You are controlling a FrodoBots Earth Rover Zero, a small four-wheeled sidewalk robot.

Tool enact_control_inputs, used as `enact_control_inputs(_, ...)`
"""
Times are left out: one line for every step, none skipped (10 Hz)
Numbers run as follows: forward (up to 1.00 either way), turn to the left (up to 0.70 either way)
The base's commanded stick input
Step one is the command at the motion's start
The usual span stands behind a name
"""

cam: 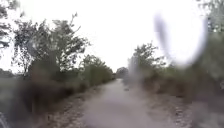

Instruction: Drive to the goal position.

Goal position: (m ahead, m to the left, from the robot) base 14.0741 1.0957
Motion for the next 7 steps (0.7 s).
enact_control_inputs(0.7, 0.0)
enact_control_inputs(0.7, 0.0)
enact_control_inputs(0.7, 0.0)
enact_control_inputs(0.7, 0.0)
enact_control_inputs(0.7, 0.0)
enact_control_inputs(0.7, 0.0)
enact_control_inputs(0.7, 0.0)
